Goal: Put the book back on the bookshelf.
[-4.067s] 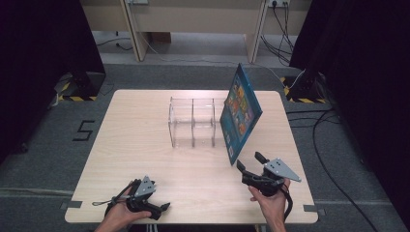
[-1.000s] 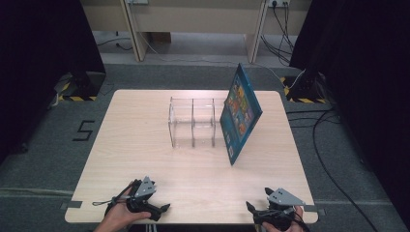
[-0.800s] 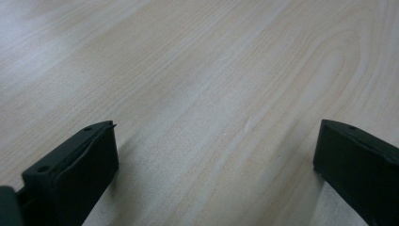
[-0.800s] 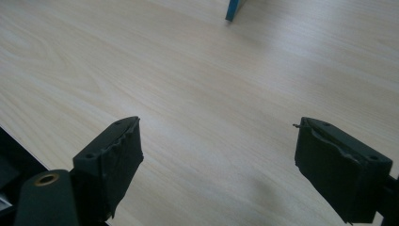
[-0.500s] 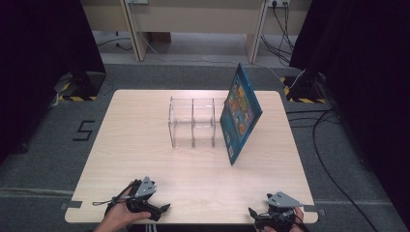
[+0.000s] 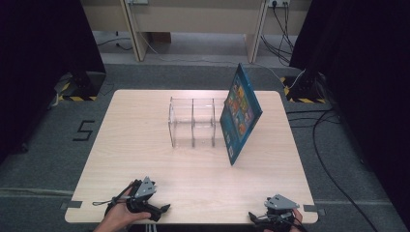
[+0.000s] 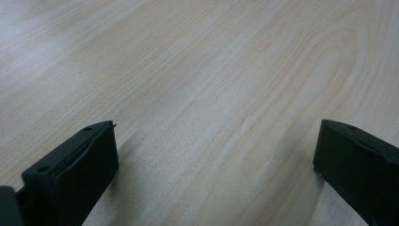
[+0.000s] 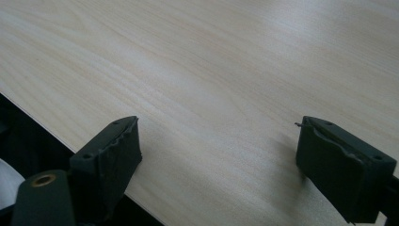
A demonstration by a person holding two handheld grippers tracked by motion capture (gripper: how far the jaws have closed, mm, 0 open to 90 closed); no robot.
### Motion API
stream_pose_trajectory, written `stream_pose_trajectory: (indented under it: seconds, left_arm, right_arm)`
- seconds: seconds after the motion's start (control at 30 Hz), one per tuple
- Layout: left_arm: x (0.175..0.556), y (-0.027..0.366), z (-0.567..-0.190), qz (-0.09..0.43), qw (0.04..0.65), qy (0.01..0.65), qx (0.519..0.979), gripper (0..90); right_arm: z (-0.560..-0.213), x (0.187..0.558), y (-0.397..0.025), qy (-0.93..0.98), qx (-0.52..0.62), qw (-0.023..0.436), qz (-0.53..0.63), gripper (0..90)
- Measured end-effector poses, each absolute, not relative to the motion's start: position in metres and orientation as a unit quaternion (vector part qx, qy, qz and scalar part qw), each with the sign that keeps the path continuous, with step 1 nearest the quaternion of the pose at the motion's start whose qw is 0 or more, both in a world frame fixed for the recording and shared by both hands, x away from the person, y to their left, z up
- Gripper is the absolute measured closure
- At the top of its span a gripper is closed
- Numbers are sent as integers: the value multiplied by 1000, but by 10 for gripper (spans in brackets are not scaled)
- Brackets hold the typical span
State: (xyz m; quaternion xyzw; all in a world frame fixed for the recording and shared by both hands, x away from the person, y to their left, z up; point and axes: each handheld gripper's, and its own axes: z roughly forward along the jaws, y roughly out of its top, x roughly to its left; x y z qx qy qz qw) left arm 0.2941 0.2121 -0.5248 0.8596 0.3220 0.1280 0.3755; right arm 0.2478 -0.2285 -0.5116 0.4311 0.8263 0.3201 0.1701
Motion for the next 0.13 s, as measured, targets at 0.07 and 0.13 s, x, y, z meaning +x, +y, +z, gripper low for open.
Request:
stream_pose_trajectory:
  seconds: [0.07,0.13]
  left_arm:
    - [294,212,-525,128,376,323,859,0]
    - [294,212,-525,128,376,322,859,0]
  right_arm:
    - [-512,248,-228,826,431,170,320,152]
    - [-512,248,-228,826,431,170,320,152]
